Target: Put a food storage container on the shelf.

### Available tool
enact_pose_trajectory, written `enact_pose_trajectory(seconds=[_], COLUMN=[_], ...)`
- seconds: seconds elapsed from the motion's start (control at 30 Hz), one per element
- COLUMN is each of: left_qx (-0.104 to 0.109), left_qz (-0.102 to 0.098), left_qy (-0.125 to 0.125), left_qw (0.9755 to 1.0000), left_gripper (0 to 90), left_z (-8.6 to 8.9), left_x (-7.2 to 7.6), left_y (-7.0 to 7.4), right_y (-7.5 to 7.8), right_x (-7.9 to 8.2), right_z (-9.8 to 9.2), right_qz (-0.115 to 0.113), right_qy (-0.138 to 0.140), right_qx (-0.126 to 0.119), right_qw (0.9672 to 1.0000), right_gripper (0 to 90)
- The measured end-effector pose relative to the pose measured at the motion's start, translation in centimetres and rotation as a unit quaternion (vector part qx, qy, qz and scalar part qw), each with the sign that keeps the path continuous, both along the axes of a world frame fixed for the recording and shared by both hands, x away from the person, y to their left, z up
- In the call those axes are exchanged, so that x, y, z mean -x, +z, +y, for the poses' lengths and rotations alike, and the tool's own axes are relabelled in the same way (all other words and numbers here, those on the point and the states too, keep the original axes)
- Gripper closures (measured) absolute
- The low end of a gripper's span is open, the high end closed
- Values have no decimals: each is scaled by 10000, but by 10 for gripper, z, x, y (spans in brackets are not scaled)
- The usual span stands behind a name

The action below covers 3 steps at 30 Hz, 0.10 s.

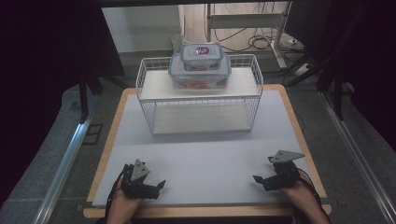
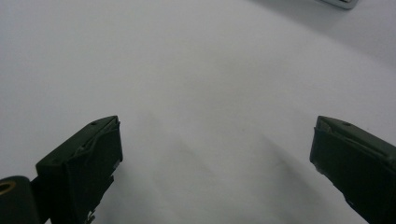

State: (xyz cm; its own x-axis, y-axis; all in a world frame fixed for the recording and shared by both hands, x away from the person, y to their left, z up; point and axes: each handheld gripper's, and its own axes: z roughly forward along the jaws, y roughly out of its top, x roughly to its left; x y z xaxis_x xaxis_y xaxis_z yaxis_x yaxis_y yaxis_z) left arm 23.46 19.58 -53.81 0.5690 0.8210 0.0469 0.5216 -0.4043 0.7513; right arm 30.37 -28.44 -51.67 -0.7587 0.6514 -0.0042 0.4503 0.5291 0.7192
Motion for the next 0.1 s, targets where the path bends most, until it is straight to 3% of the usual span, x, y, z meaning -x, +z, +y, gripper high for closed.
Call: enact_pose_trajectory(seconds=[0.1], left_qx=[30], left_qz=[-19], left_qy=[3], left_qw=[10000], left_gripper=[0], left_z=[0], left_x=[0], left_y=[0], right_y=[0], right_x=[0], right_z=[0], right_qz=[-7], right_qy=[-2], right_qx=[8], right_qw=[10000], right_gripper=[23])
